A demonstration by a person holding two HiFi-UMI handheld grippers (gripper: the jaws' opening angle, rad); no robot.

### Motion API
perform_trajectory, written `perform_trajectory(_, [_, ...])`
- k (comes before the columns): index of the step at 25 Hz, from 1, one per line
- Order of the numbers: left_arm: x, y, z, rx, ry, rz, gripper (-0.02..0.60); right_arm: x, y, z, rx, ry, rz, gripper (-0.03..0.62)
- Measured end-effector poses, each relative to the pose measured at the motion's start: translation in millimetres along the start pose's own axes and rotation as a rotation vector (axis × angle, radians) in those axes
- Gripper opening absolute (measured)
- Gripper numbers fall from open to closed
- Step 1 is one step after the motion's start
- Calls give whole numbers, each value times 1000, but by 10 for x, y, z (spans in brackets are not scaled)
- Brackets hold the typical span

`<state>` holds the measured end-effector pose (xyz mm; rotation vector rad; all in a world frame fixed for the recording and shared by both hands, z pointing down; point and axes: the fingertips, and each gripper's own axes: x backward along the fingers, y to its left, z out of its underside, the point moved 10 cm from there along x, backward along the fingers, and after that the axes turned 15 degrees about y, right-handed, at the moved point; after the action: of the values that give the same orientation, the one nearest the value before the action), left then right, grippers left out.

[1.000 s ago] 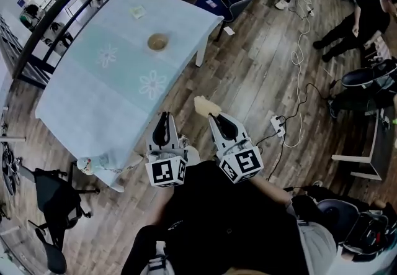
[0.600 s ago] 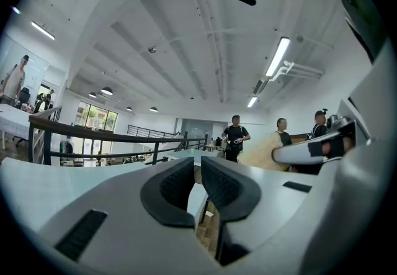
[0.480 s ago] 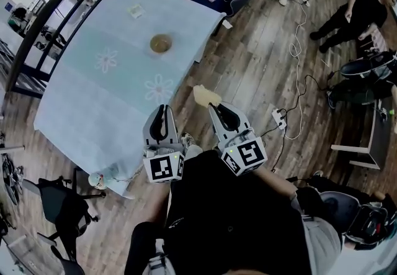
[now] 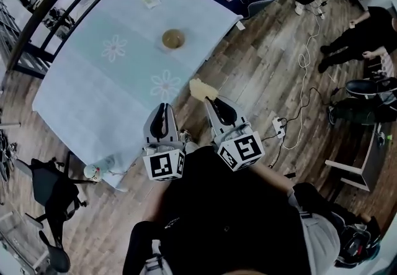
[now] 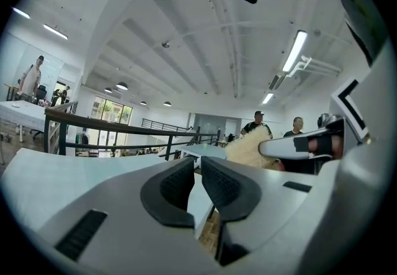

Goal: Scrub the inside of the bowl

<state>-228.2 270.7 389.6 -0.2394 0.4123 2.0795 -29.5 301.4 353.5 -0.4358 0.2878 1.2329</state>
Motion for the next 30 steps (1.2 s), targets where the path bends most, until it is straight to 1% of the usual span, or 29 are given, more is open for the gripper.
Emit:
perform_trajectory(4, [-160,-105,-120,3,-10,-52,44,-127,-239,-102,11,8,-63,49])
perform_trajectory(8, [-381,-260,-175,23,-12,-100,44,-255,-546,-202,16,9,-110,49])
perform_trajectory(12, [-687,-483,-238,35,-6,-149,44,-369,-946,-283,35,30,-165,49])
perform_trajectory(18, [-1150,-806,-364,76,-16,-222,44,-574,-1570,-467,52,41,-240,49])
perform_trajectory(24, [-1555,-1119,-451,78,-12,-277,44,-718,-2048,-603,58,48,-313,49])
perform_trajectory(27, [-1702,-1221,-478,90,-11,-297,44,-776,-2235,-638,51,47,-333,49])
perform_trajectory(30, [-1817,-1262,-464,125,-4,-299,44,-835,-2388,-631,31,50,-325,49])
